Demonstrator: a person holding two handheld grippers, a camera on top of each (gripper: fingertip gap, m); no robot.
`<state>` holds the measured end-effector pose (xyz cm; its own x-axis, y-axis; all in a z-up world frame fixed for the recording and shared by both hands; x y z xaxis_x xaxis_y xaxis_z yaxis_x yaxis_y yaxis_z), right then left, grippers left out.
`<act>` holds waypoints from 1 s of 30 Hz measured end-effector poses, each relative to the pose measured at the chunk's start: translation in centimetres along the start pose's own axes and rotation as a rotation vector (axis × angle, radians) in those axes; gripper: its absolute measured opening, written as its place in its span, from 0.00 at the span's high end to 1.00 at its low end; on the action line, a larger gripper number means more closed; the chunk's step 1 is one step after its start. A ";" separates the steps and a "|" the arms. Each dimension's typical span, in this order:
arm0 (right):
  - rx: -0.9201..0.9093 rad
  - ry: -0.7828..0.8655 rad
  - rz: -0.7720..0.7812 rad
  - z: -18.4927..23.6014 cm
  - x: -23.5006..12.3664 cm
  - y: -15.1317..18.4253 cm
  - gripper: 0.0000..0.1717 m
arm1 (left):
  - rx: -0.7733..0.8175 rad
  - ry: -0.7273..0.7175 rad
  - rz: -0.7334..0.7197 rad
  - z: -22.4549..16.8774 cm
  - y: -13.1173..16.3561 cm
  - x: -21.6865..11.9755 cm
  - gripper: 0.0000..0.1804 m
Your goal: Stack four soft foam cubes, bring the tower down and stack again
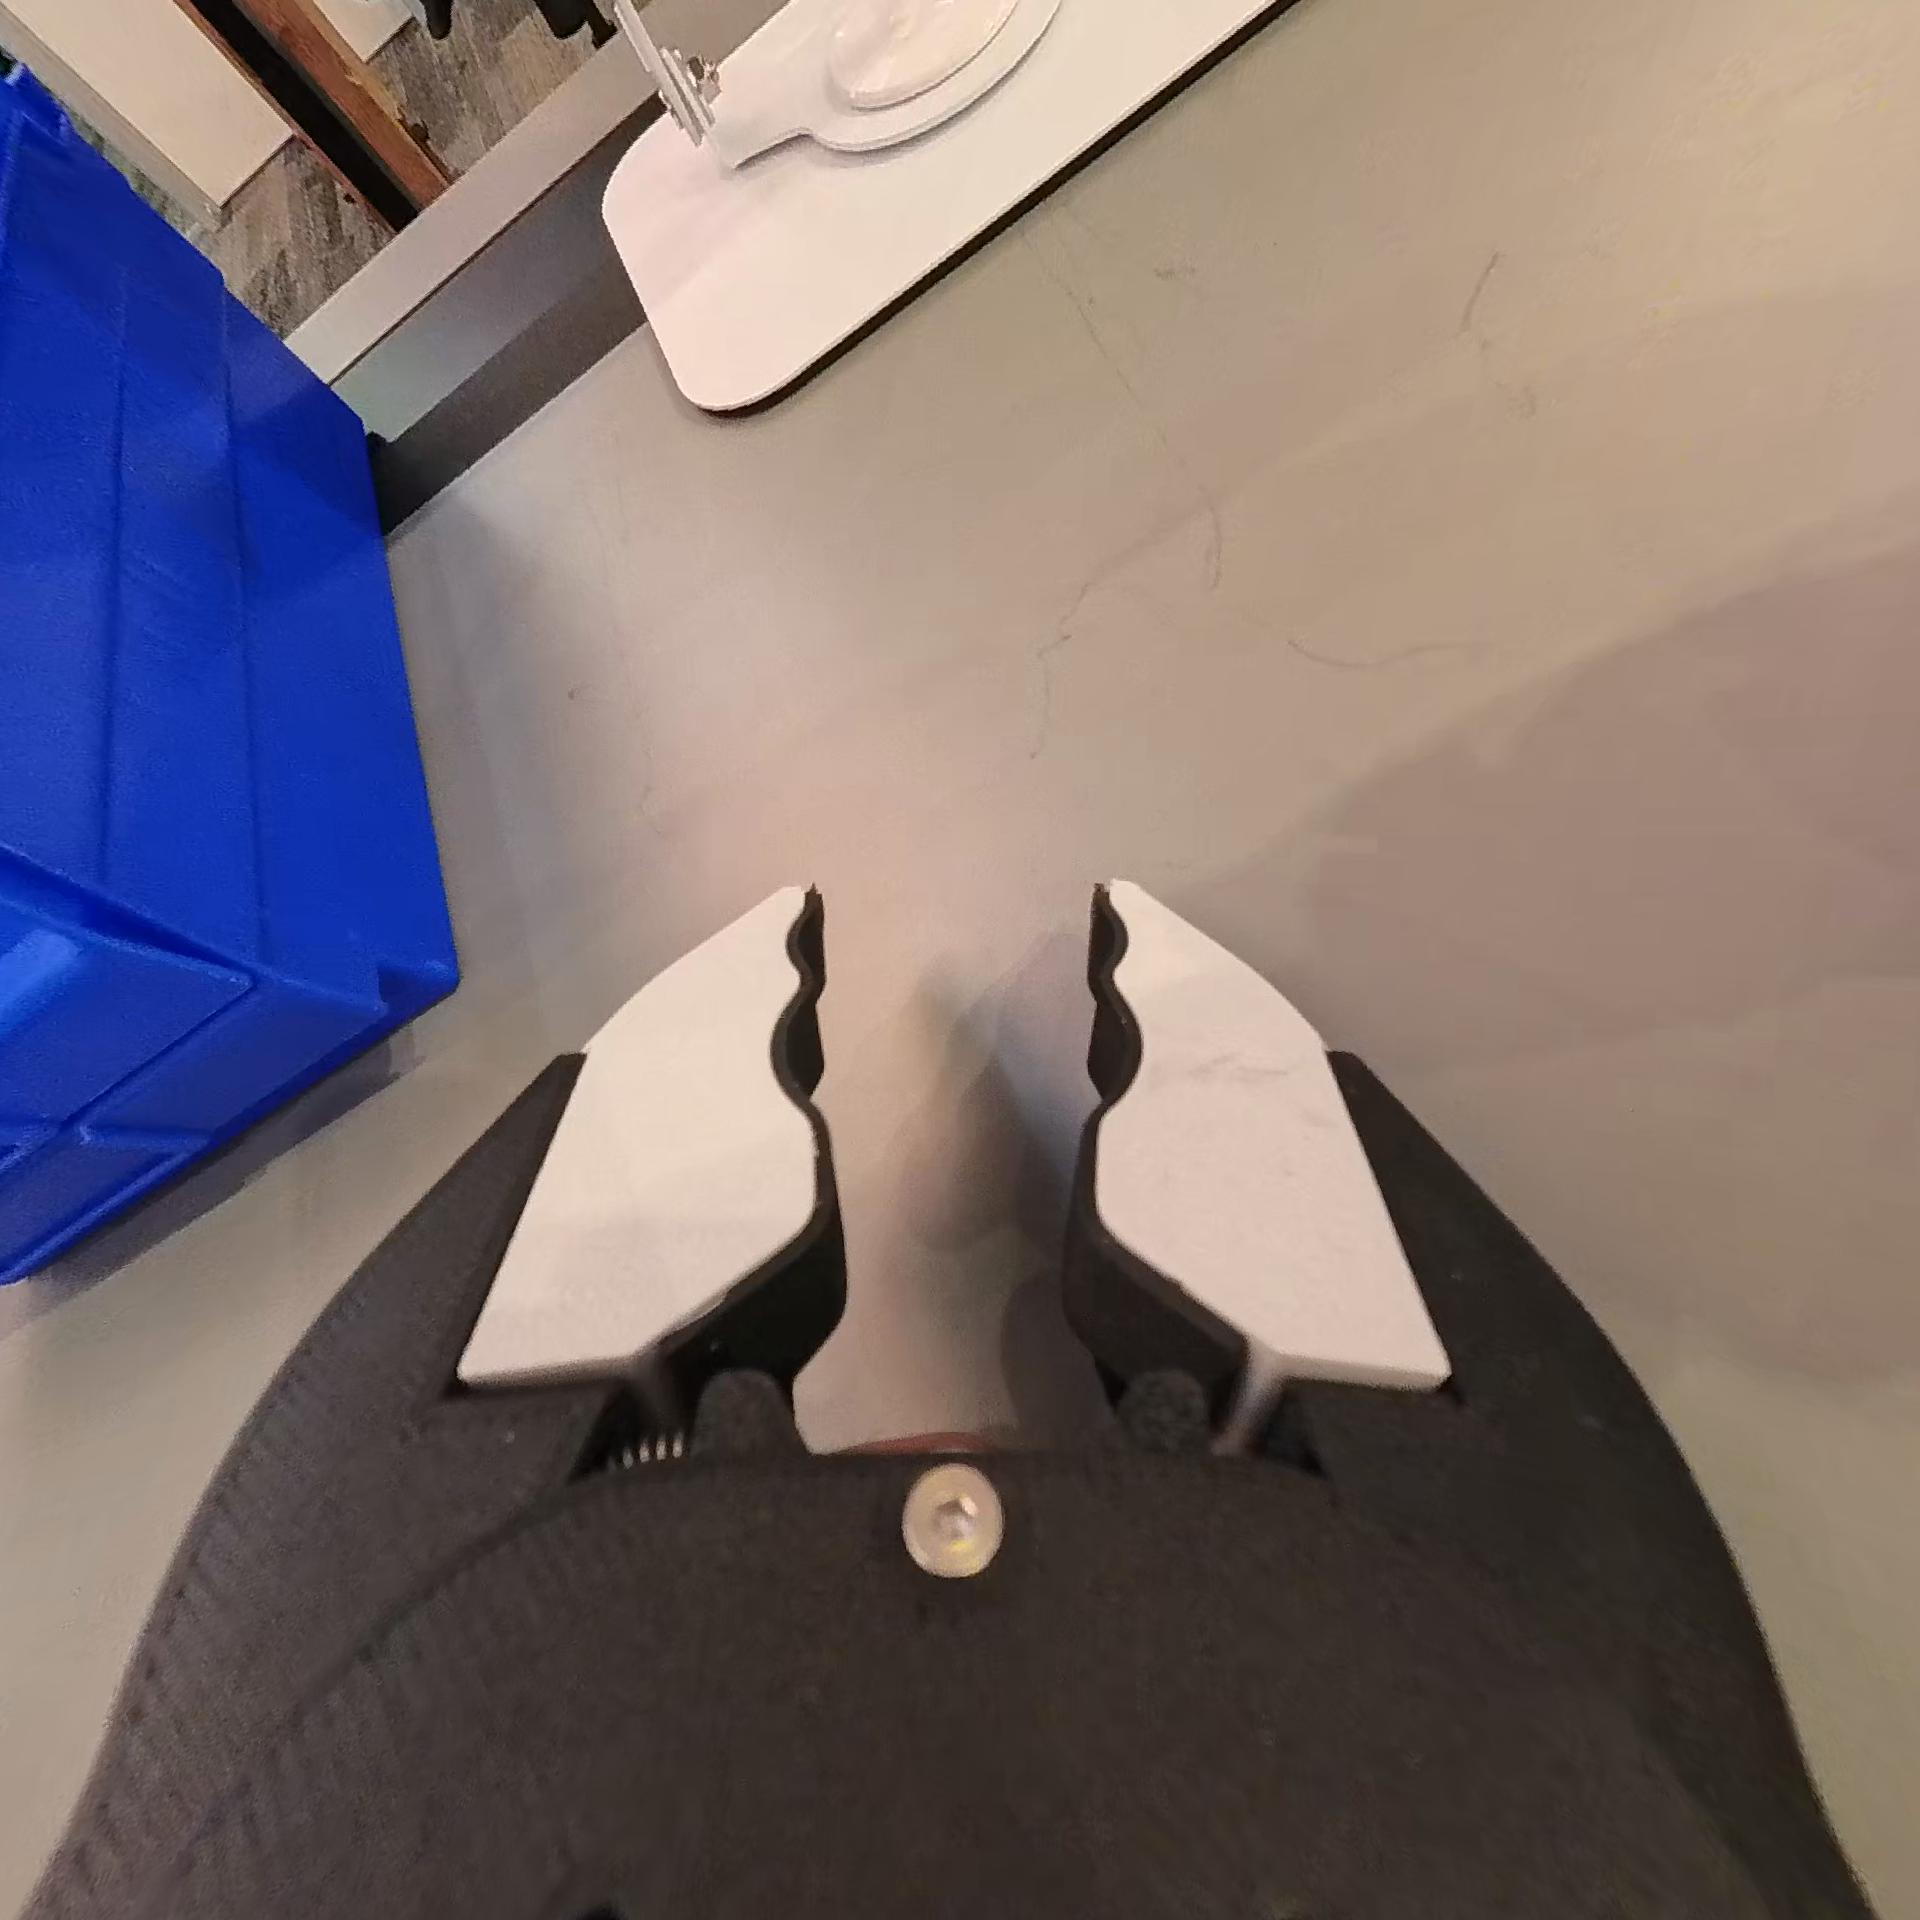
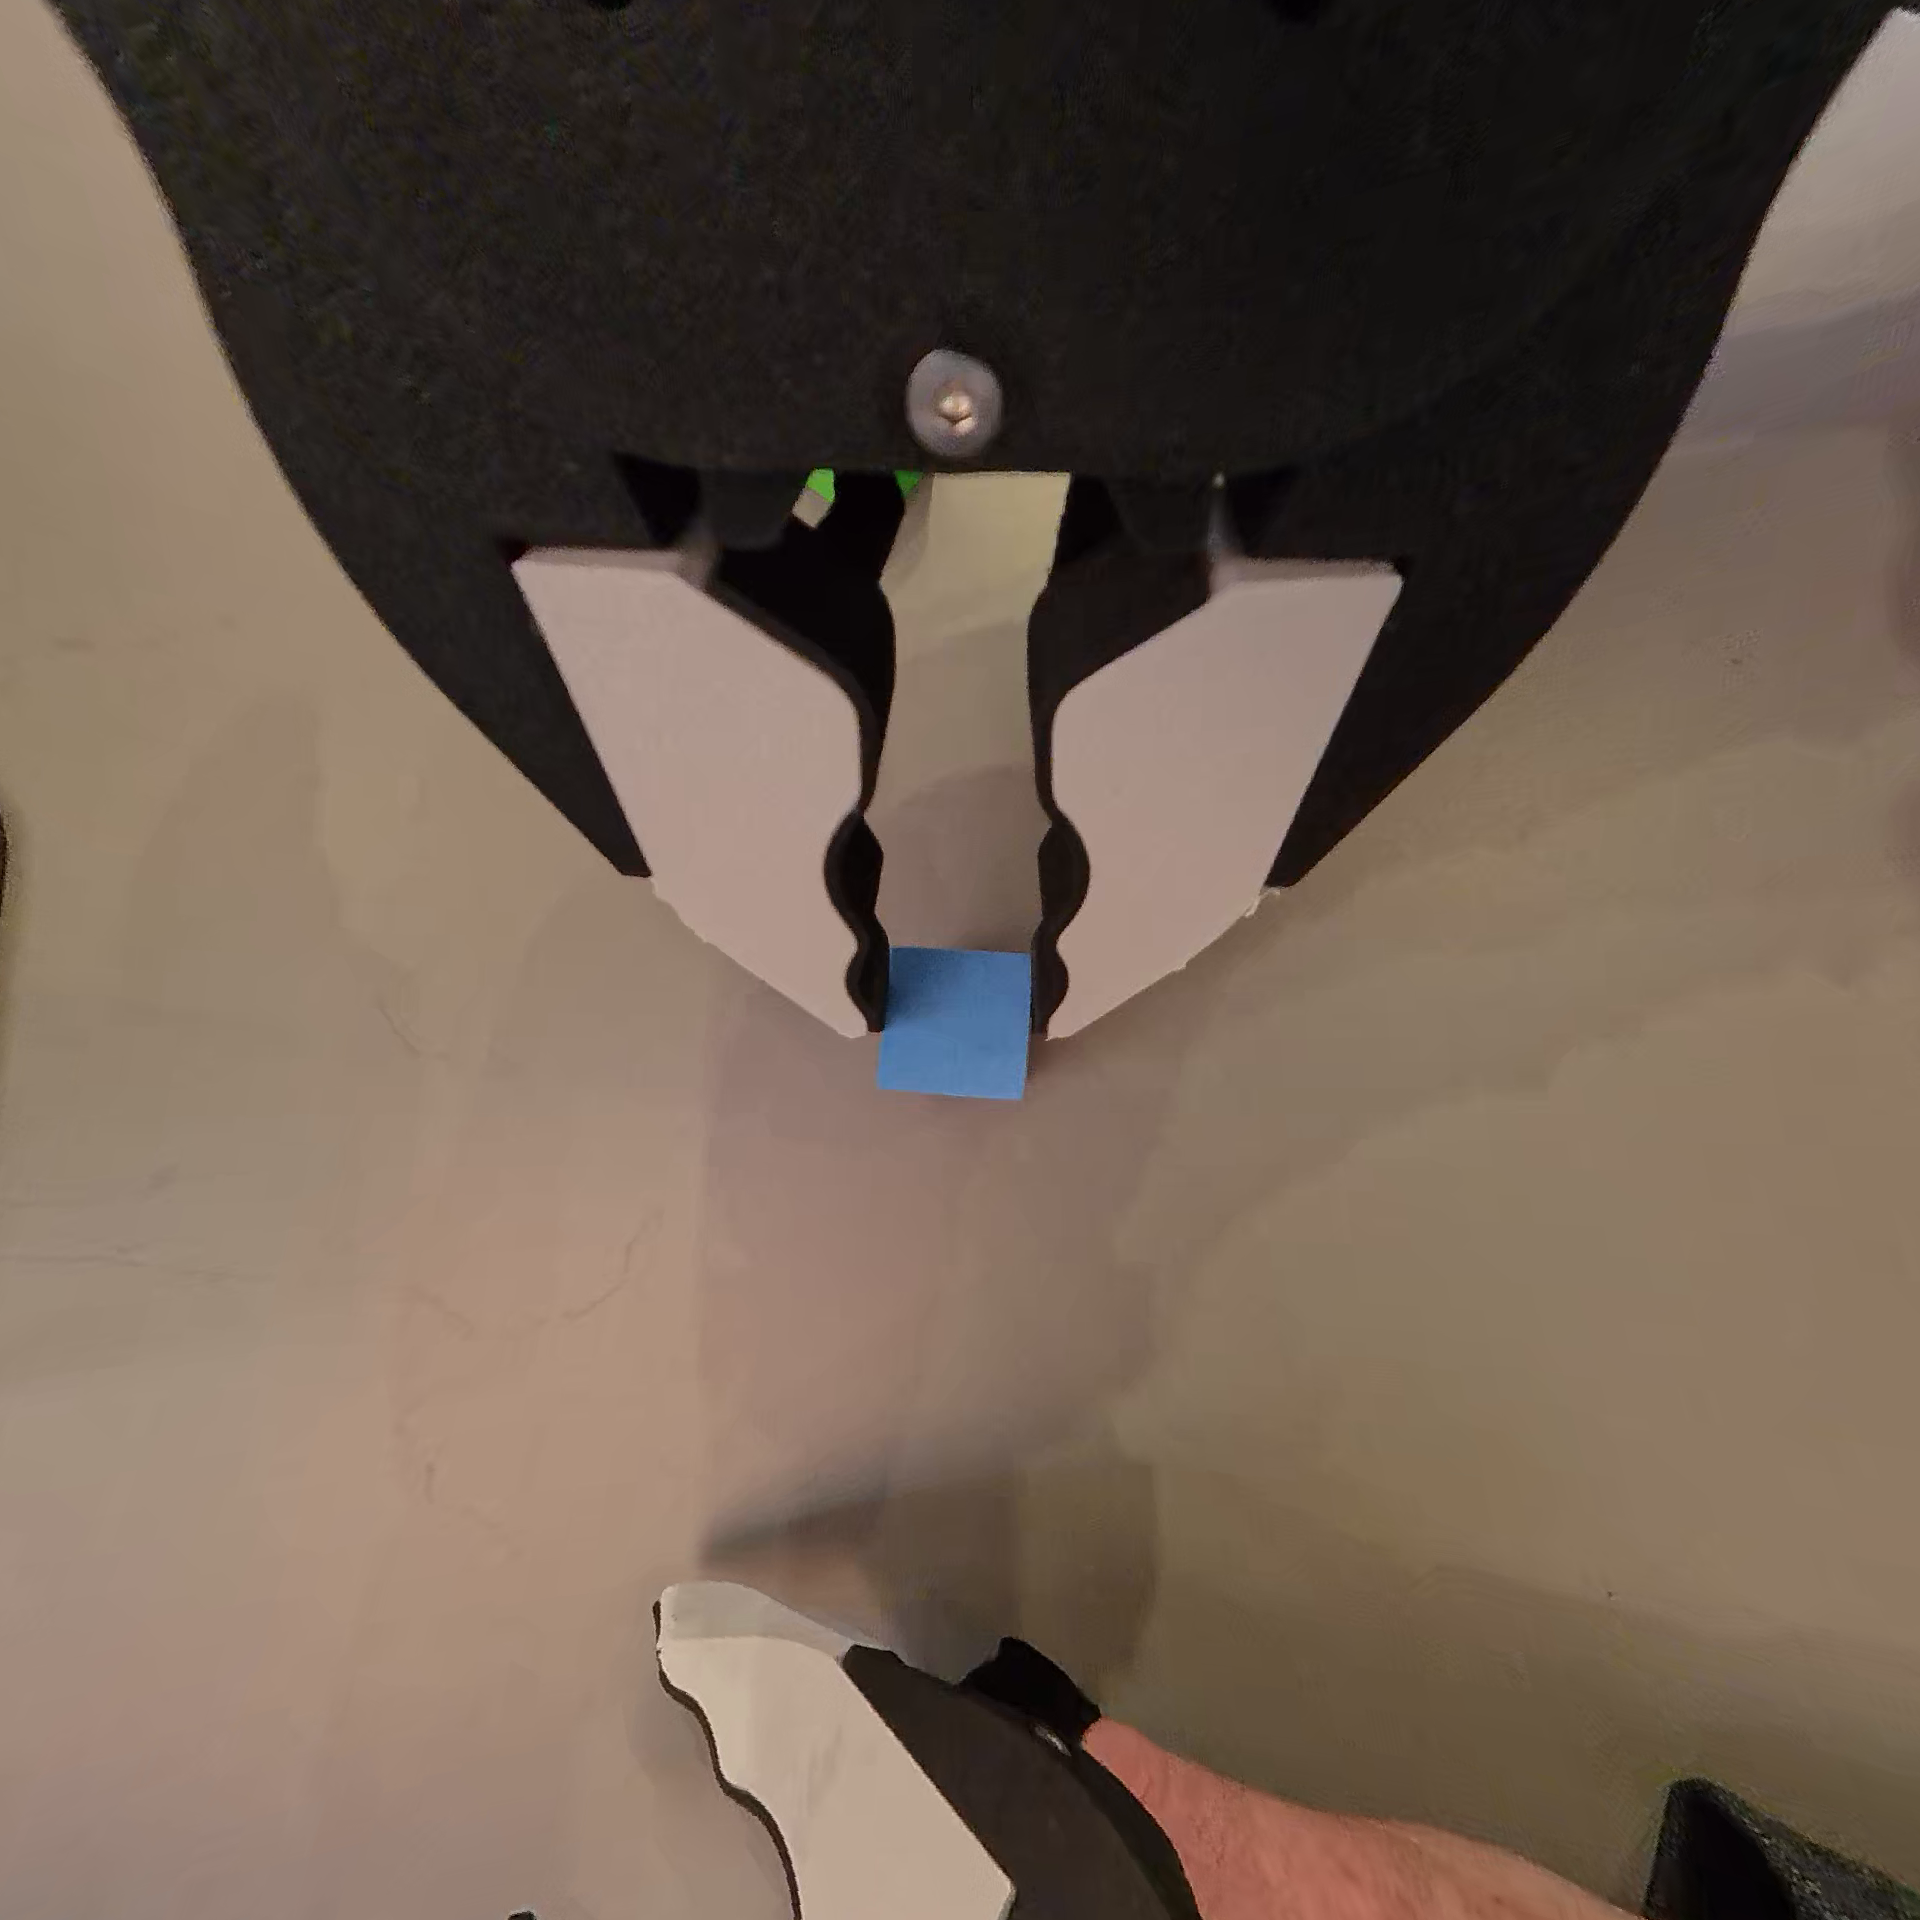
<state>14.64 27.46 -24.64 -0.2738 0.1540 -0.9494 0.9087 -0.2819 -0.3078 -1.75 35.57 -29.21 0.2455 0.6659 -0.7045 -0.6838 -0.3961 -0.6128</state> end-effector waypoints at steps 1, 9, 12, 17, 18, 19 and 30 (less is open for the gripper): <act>0.002 -0.002 0.005 0.0 0.1 0.1 0.85 | 0.000 0.000 0.000 0.0 0.0 0.0 0.73; 0.001 -0.003 0.009 0.1 0.1 0.0 0.85 | -0.001 0.000 0.000 0.0 0.0 0.0 0.73; -0.004 -0.004 -0.006 0.2 -0.1 -0.2 0.85 | -0.001 0.000 0.000 0.0 0.0 0.0 0.73; -0.005 -0.009 0.008 0.2 0.2 -0.1 0.85 | 0.000 -0.001 0.000 0.0 0.0 0.0 0.73; -0.008 -0.007 0.008 0.2 0.2 -0.1 0.85 | 0.000 -0.001 0.000 0.0 0.0 0.0 0.73; -0.007 -0.005 0.010 0.2 0.2 -0.1 0.85 | 0.000 -0.001 0.000 0.0 0.0 0.0 0.73; -0.031 -0.003 0.028 0.2 0.0 -0.5 0.85 | 0.000 0.001 0.000 0.0 0.0 0.0 0.73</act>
Point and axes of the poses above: each gripper's, where its closed fingertips meet, x out along the fingers, y out of its underside, z = x × y across the jaws, the point moved 7 cm from there along -x, back along the fingers, and after that the axes turned 9 degrees about z, right-handed, at the moved point
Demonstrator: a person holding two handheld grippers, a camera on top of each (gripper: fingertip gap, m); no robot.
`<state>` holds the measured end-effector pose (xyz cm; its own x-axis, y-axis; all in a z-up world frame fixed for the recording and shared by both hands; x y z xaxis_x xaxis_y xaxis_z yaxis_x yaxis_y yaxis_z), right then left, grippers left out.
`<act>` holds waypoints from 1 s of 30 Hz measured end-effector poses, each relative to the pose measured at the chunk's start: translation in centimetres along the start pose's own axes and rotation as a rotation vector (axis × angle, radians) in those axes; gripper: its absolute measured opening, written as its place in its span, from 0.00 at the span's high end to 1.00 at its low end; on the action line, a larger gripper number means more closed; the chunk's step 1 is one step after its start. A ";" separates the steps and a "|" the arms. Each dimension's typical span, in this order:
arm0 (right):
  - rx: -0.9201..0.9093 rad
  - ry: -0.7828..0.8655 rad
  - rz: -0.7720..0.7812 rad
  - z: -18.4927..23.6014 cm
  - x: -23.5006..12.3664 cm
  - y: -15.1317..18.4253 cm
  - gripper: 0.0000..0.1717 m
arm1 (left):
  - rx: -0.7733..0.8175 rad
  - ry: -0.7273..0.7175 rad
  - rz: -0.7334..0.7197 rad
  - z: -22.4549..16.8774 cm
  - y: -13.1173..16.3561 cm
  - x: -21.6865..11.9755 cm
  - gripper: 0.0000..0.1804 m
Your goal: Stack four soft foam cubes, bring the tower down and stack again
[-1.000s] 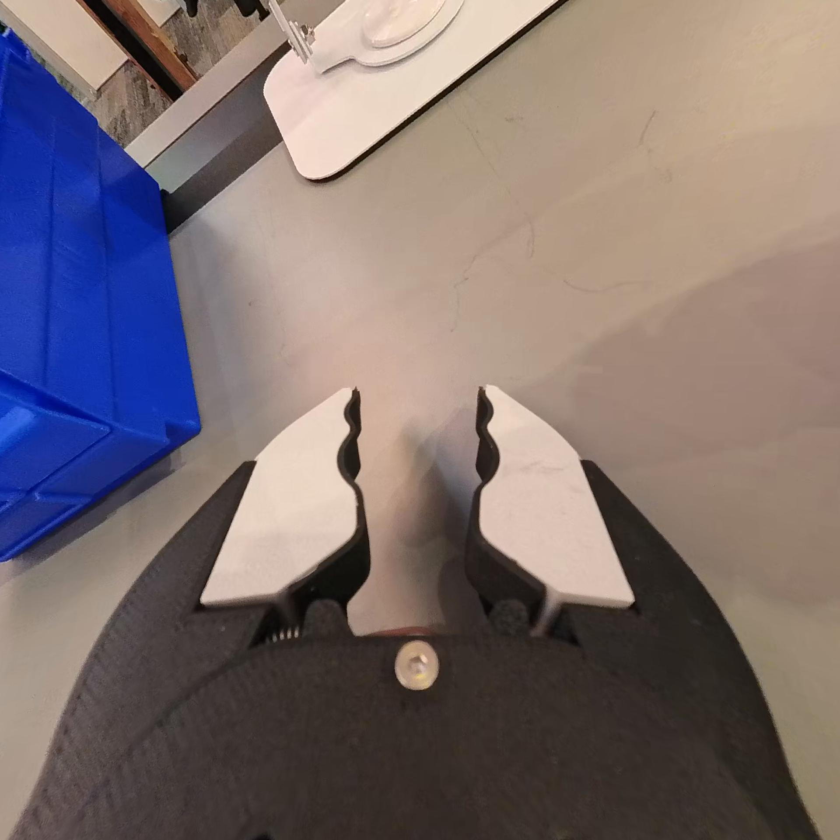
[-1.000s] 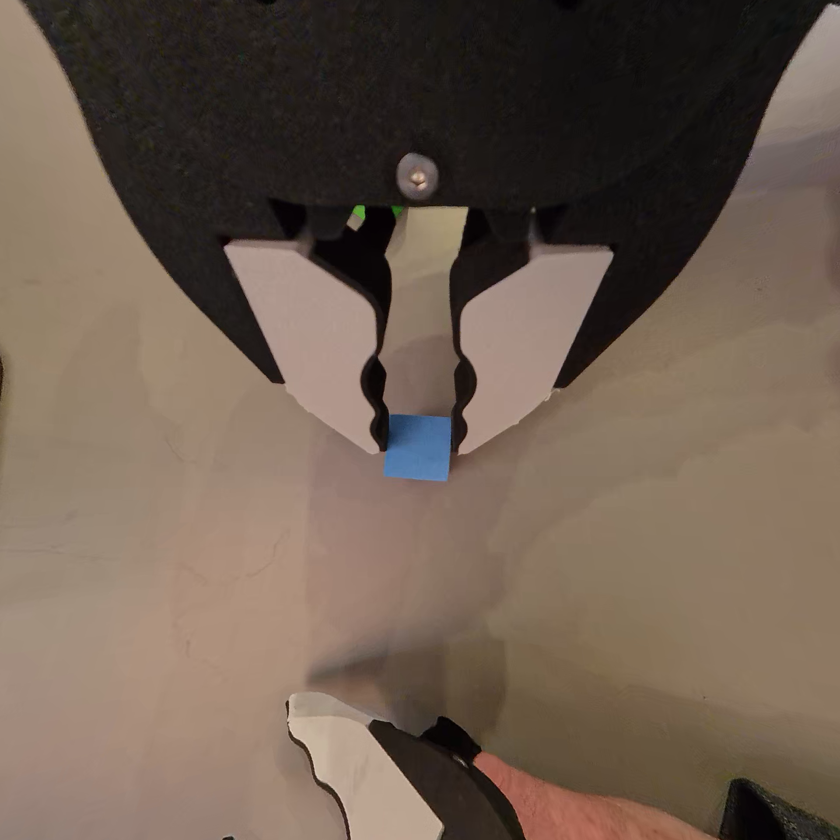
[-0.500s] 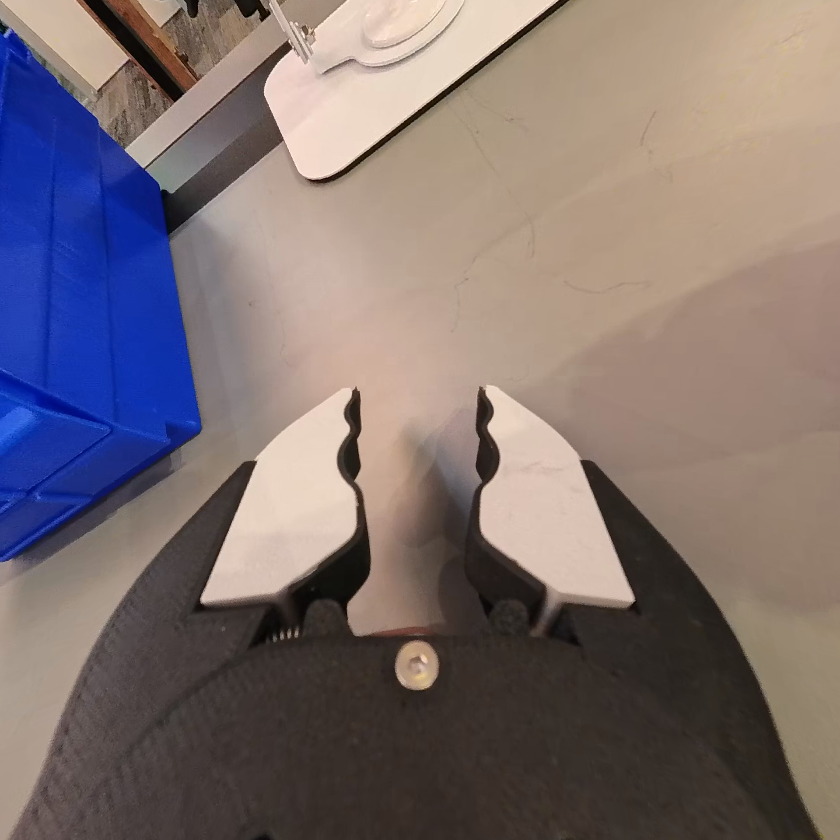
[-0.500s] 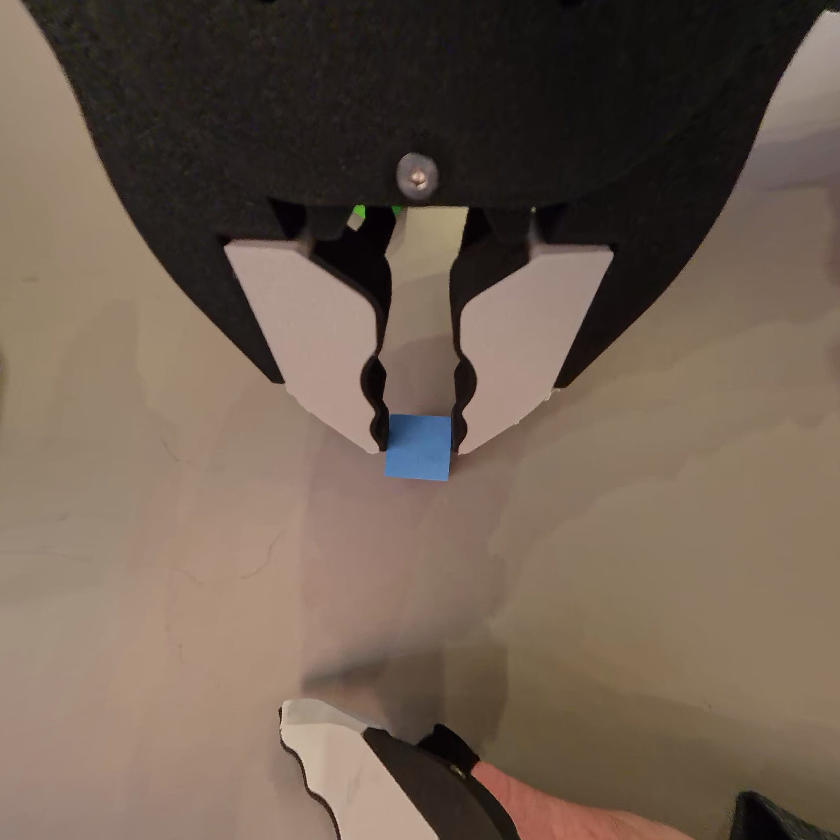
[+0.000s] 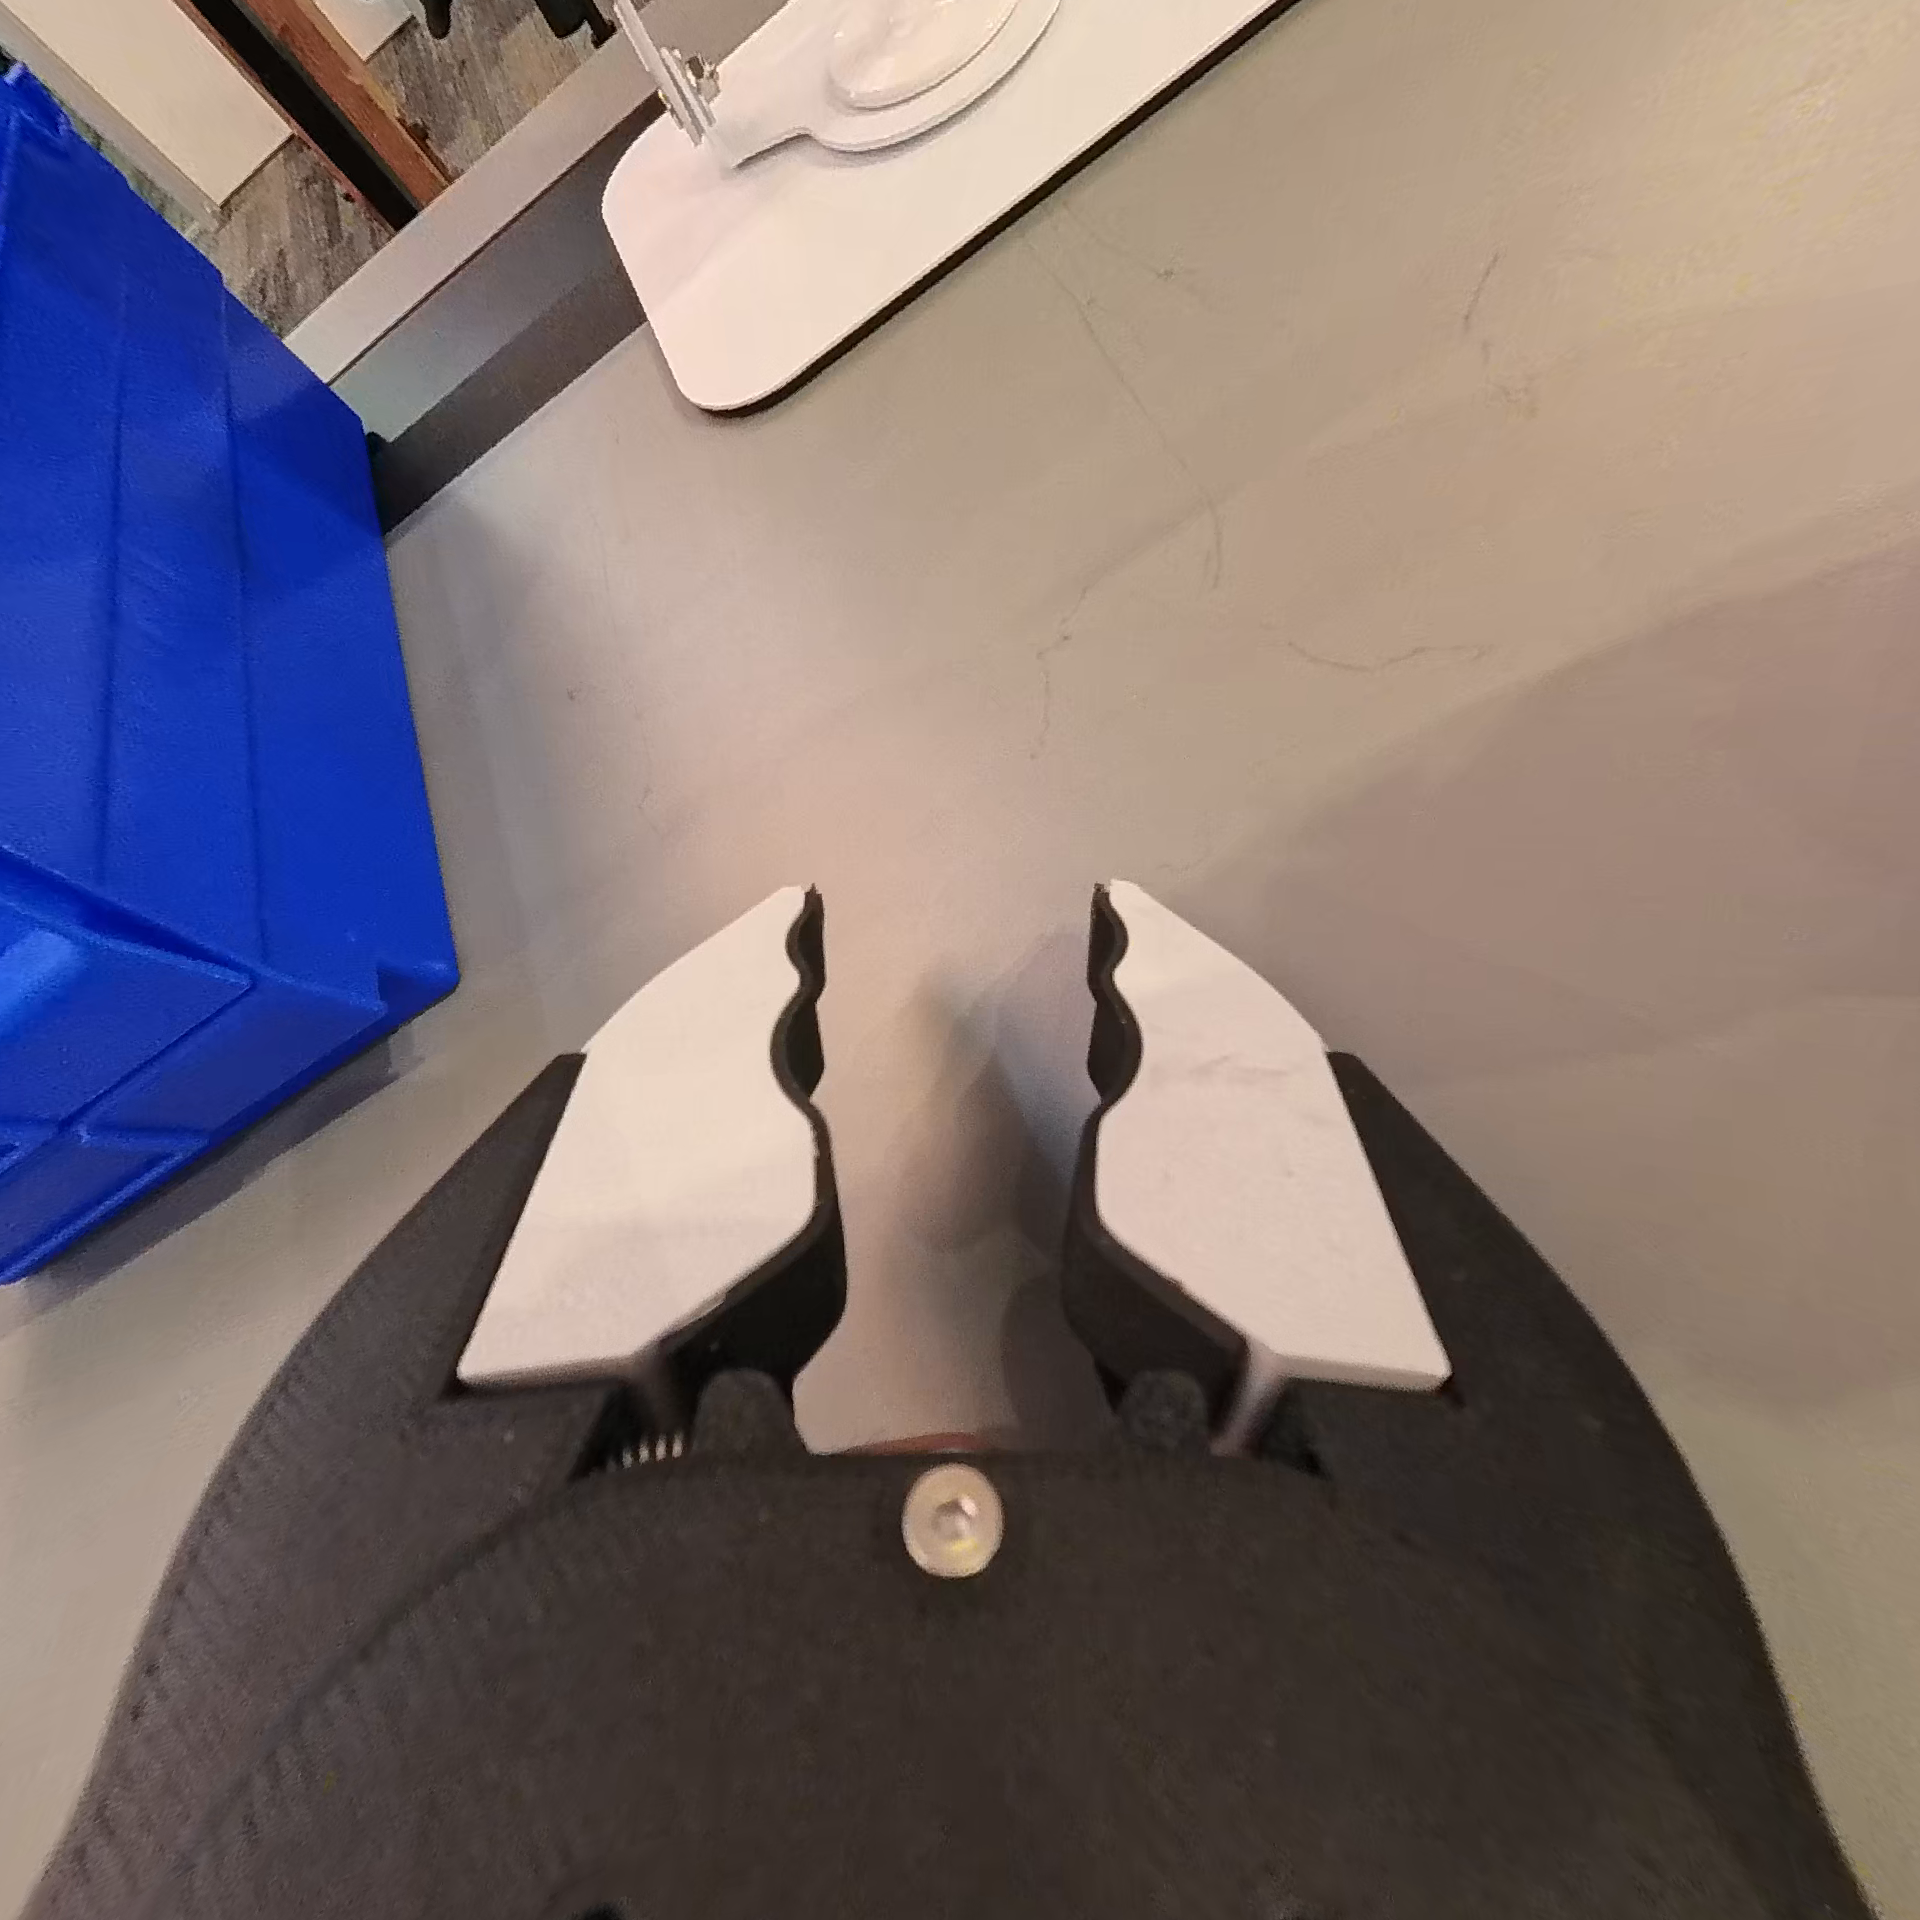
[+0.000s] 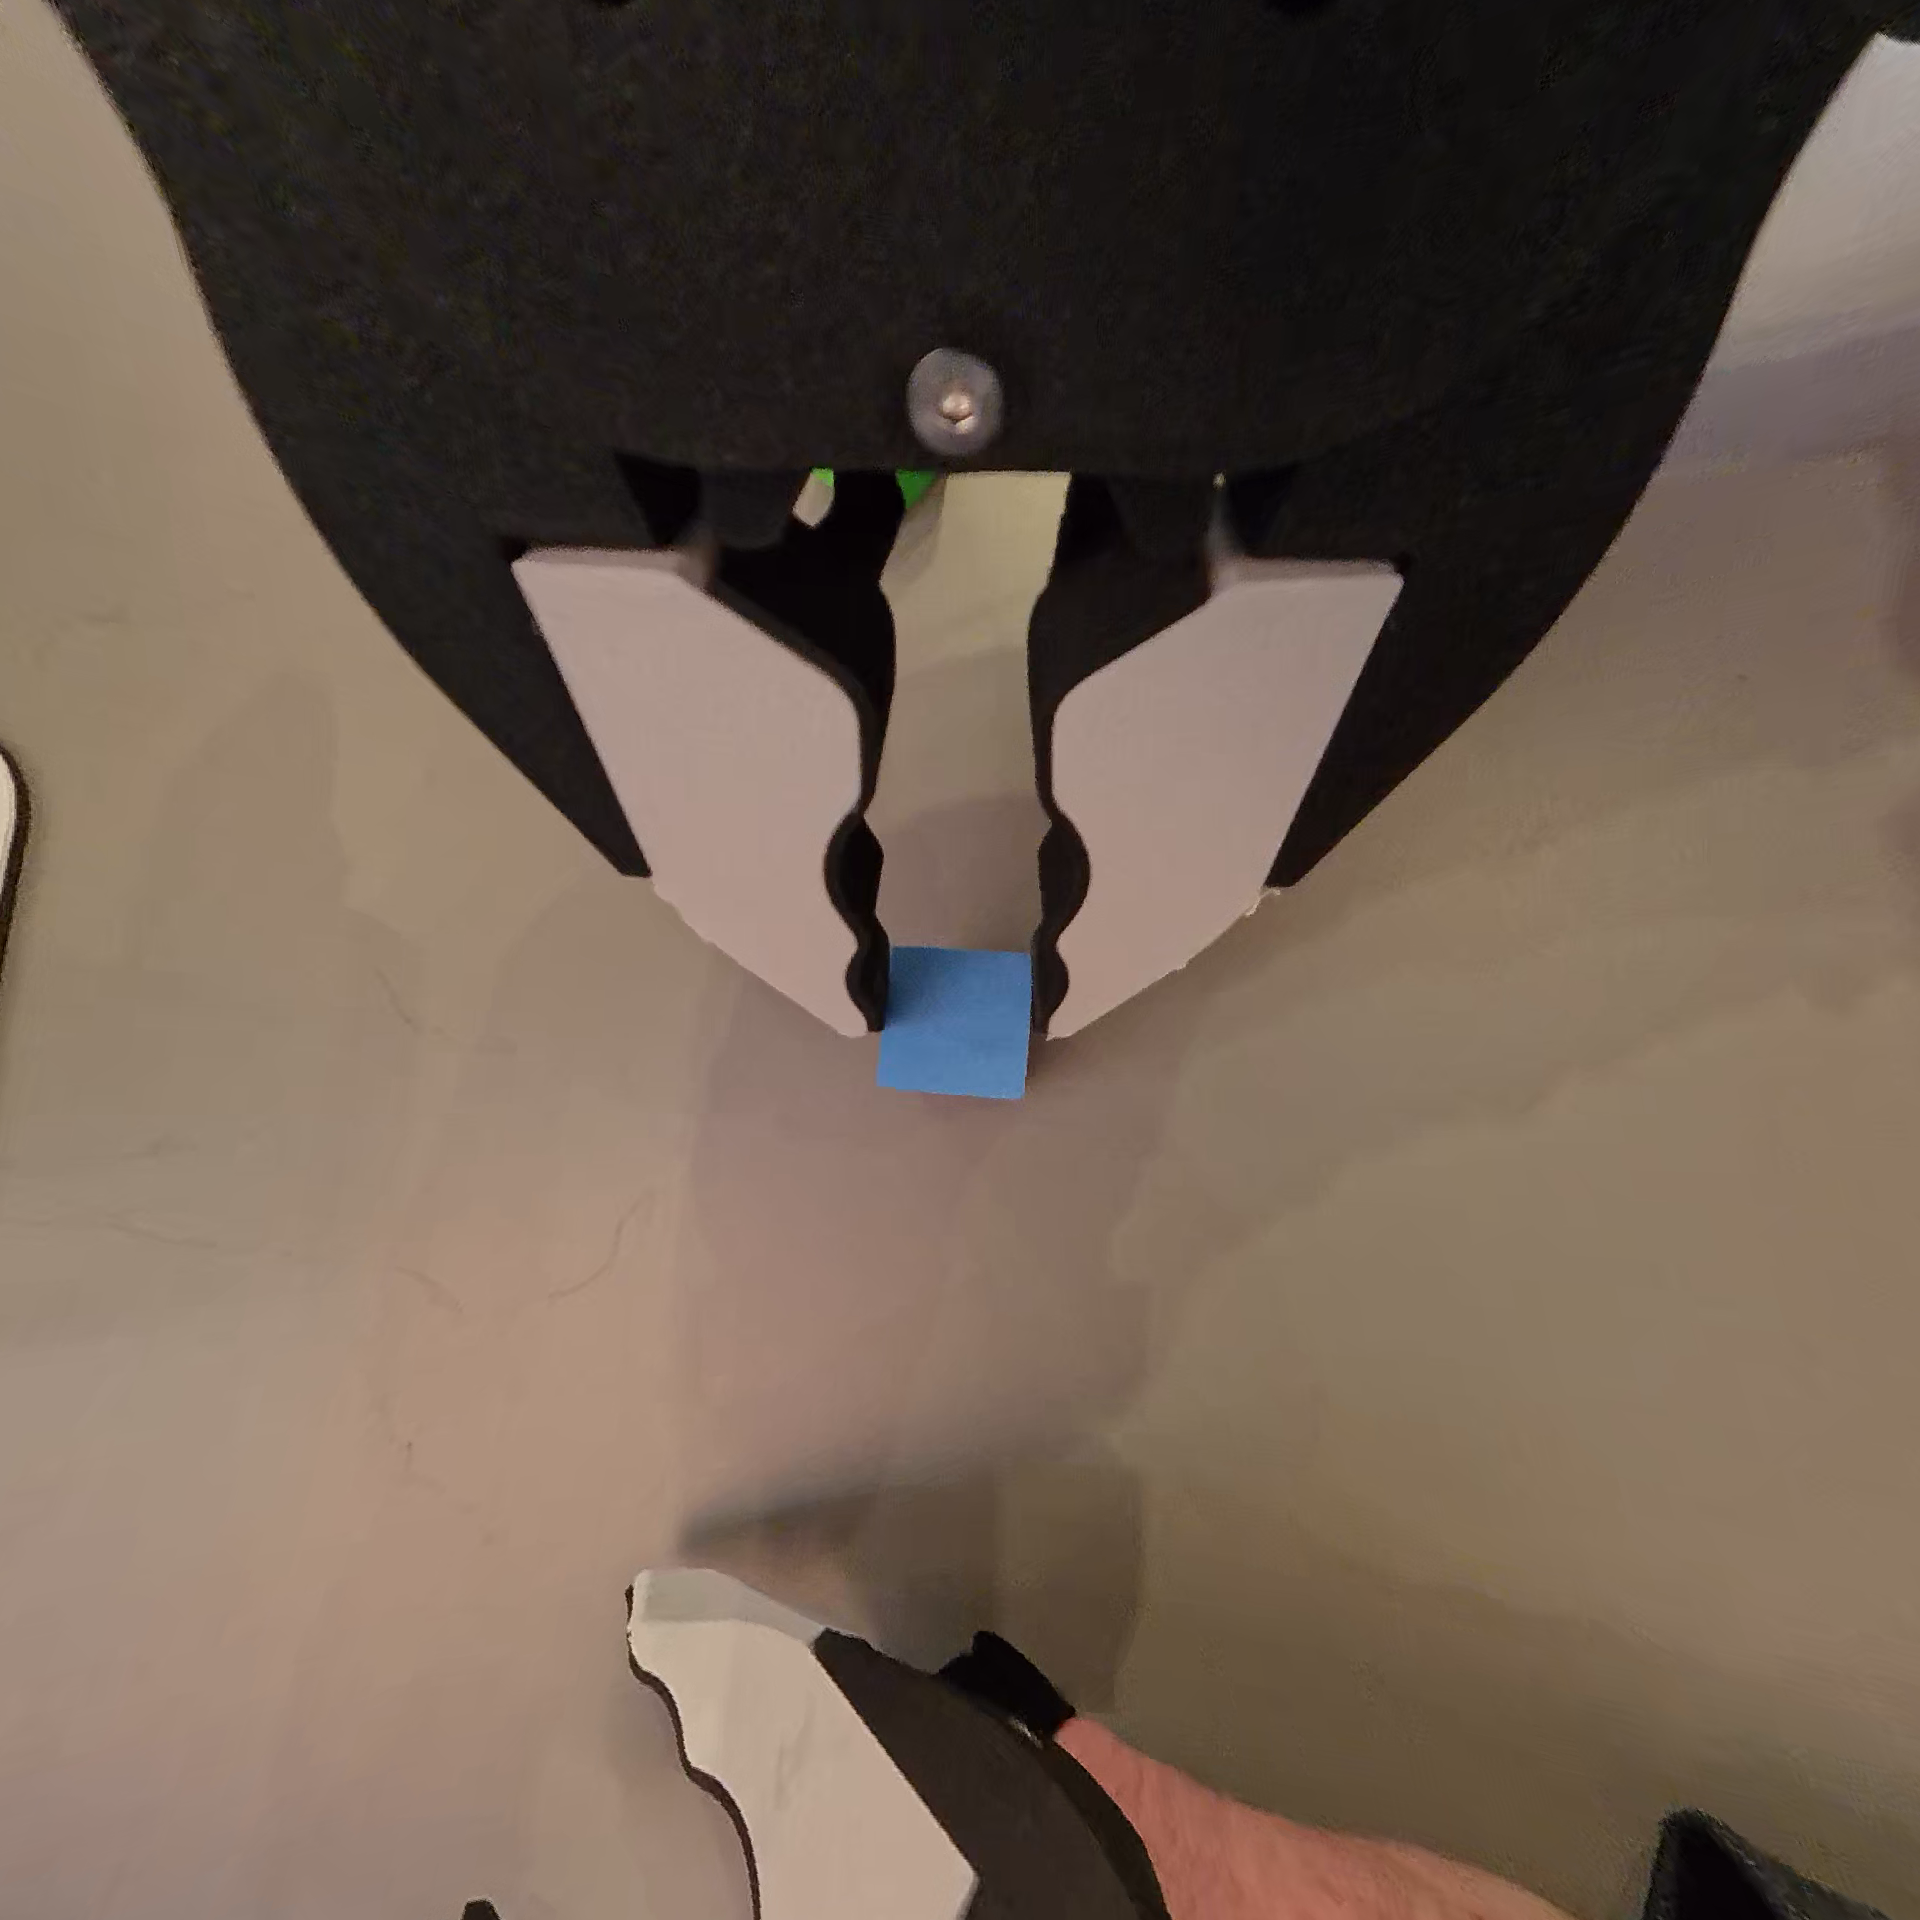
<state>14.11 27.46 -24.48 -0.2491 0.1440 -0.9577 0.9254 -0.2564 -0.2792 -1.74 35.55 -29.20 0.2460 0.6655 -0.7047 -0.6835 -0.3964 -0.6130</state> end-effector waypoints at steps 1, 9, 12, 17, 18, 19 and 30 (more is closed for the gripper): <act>-0.004 -0.001 -0.001 0.0 0.0 -0.1 0.85 | 0.000 0.000 0.000 0.0 0.0 0.0 0.73; -0.025 -0.012 0.017 -0.2 0.2 0.0 0.85 | 0.000 0.000 0.000 0.0 0.0 0.0 0.73; -0.032 -0.015 0.024 -0.3 0.2 0.0 0.85 | 0.000 0.000 0.000 0.0 0.0 0.0 0.73; -0.037 -0.019 0.028 -0.3 0.3 -0.1 0.85 | 0.001 0.000 0.000 0.0 0.0 0.0 0.73; -0.038 -0.019 0.029 -0.4 0.3 -0.1 0.85 | 0.001 0.000 0.000 0.0 0.0 0.0 0.73; -0.041 -0.019 0.030 -0.4 0.3 -0.1 0.85 | 0.001 0.000 0.000 0.0 0.0 0.0 0.73; 0.081 0.059 0.022 -0.8 -2.3 1.7 0.78 | 0.002 0.001 -0.001 0.0 0.0 0.0 0.74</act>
<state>16.45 27.48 -22.70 -0.2094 0.1931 -0.9586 0.9037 -0.3362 -0.2652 -1.74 35.57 -29.22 0.2471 0.6651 -0.7046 -0.6848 -0.3946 -0.6126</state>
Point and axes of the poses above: each gripper's, where its closed fingertips meet, x out along the fingers, y out of its underside, z = x × y across the jaws, the point moved 7 cm from there along -x, back along the fingers, and after that the axes turned 9 degrees about z, right-handed, at the moved point
